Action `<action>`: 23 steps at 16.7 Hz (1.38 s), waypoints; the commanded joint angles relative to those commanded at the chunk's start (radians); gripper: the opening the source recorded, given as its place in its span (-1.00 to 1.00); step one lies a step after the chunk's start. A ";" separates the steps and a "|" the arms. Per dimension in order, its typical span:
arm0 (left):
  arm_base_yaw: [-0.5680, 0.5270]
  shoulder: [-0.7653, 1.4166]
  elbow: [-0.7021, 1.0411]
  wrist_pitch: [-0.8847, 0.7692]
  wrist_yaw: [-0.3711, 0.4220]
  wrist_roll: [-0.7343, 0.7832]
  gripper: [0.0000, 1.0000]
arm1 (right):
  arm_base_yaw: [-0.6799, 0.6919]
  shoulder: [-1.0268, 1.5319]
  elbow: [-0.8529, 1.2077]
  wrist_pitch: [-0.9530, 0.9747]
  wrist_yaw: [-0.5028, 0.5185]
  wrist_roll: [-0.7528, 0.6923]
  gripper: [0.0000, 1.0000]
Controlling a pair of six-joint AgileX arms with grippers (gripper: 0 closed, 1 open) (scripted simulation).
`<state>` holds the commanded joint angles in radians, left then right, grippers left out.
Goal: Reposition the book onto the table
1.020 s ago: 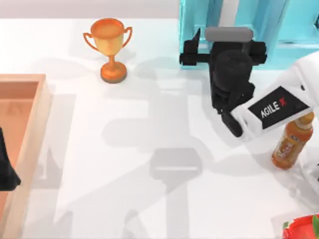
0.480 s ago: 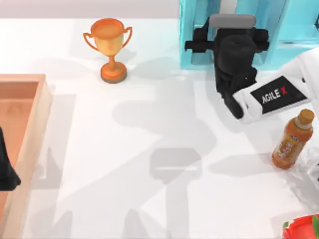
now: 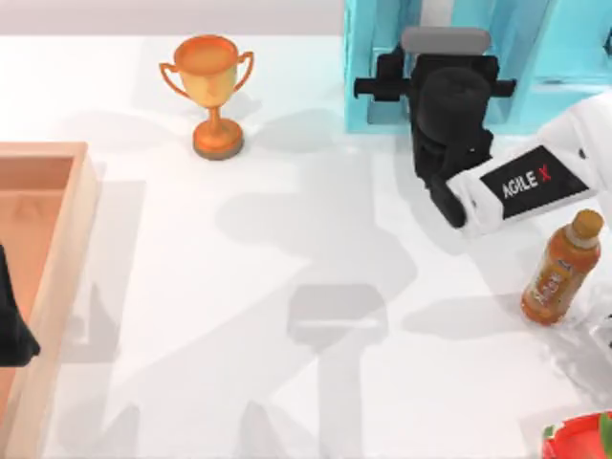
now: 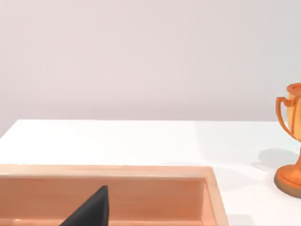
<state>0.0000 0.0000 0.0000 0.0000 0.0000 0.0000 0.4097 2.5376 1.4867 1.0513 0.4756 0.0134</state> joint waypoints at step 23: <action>0.000 0.000 0.000 0.000 0.000 0.000 1.00 | 0.093 -0.300 -0.199 -0.148 0.088 0.004 -1.00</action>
<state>0.0000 0.0000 0.0000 0.0000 0.0000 0.0000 0.5026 2.2377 1.2878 0.9029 0.5638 0.0176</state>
